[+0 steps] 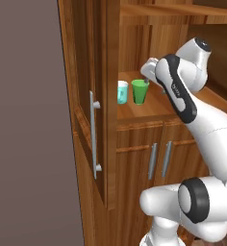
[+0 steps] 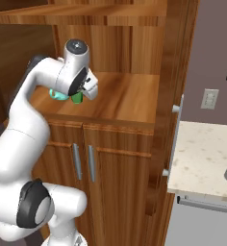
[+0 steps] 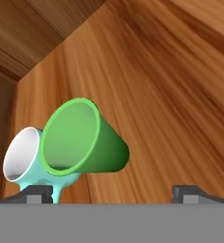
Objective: There is a tray on the dining counter. Grab the cup, mug, and pitcher and place them on the tray. The pitcher may be placed next to the tray if it cannot fit the tray.
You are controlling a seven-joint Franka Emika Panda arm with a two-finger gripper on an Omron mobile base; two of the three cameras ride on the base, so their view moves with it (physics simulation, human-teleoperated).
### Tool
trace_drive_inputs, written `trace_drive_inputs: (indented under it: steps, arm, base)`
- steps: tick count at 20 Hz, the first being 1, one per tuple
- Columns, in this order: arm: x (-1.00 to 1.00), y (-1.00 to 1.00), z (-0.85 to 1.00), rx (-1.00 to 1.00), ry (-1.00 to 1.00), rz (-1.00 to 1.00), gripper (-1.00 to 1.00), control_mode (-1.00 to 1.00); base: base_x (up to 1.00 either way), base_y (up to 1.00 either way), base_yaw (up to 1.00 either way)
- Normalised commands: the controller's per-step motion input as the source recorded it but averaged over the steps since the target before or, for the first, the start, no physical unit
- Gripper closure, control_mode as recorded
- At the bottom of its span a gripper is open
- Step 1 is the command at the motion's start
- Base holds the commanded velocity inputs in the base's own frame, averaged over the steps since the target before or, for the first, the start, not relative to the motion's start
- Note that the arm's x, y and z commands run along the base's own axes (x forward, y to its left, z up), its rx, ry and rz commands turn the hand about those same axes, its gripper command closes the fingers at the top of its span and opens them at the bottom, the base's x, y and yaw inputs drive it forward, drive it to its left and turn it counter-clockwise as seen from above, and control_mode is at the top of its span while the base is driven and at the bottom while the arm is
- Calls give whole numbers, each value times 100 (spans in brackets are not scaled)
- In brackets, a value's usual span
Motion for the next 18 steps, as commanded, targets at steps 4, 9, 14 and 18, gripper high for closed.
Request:
trace_drive_inputs:
  steps: [4,9,14,18]
  arm:
    - [31,0,-2,6,0,0,-100,-100]
    - [29,0,-9,2,0,0,-100,-100]
    - [22,0,-15,0,0,0,-100,-100]
    - [22,0,-18,0,0,0,-100,-100]
  base:
    - [0,0,0]
    - [0,0,0]
    - [0,0,0]
    - [0,0,0]
